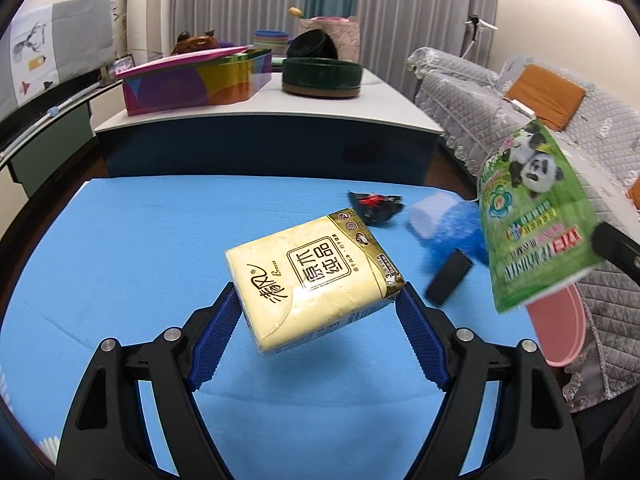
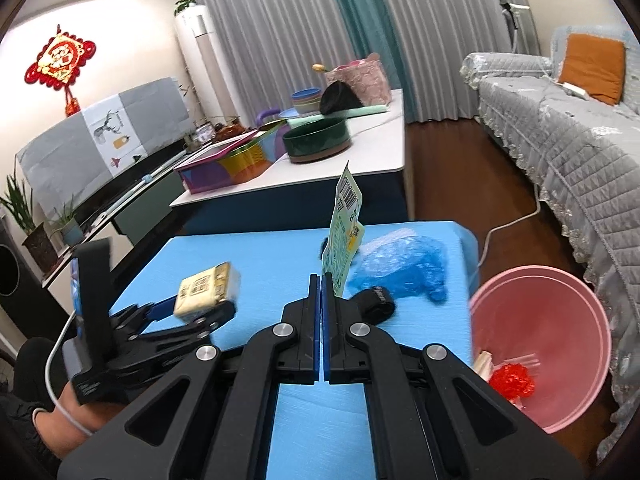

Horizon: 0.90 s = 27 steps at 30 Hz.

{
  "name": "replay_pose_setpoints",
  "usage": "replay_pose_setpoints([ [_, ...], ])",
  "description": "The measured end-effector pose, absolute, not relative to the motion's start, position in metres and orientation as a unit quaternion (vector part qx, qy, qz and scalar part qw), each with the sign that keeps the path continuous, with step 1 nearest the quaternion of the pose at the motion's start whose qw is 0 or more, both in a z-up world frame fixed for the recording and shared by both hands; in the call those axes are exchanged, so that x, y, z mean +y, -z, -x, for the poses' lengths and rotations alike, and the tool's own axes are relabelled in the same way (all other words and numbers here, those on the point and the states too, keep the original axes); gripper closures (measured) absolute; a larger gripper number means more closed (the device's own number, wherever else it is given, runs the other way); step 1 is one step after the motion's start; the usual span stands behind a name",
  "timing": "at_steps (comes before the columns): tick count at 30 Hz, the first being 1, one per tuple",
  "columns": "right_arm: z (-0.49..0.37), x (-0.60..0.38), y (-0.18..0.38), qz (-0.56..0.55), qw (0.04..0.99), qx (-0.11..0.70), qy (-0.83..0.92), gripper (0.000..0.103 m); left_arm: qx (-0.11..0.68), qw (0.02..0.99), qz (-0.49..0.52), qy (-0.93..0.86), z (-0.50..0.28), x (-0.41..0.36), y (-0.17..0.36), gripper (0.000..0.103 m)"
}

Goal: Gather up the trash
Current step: 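Carry the tissue pack and green packet in both tools over the pink bin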

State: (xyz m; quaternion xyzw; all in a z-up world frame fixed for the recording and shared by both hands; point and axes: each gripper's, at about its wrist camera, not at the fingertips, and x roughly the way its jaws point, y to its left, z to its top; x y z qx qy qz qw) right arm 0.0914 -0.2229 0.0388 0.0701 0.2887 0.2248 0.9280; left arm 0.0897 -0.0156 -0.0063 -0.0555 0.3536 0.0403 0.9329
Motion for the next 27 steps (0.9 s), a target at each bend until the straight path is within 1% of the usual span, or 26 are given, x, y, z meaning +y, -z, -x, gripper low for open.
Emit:
replay_pose_setpoints([
  [6, -0.093, -0.262, -0.048, -0.09, 0.938, 0.282, -0.181, 0.102, 0.344, 0.938, 0.043, -0.012, -0.079, -0.039, -0.002, 0.027],
  [16, -0.093, -0.331, -0.066, -0.102, 0.955, 0.262, -0.098, 0.102, 0.337, 0.941, 0.016, 0.038, -0.088, -0.085, -0.011, 0.027],
  [27, -0.102, -0.38, -0.061, -0.118, 0.954, 0.272, -0.051, 0.102, 0.325, 0.94, -0.002, 0.102, -0.114, -0.15, -0.018, 0.027],
])
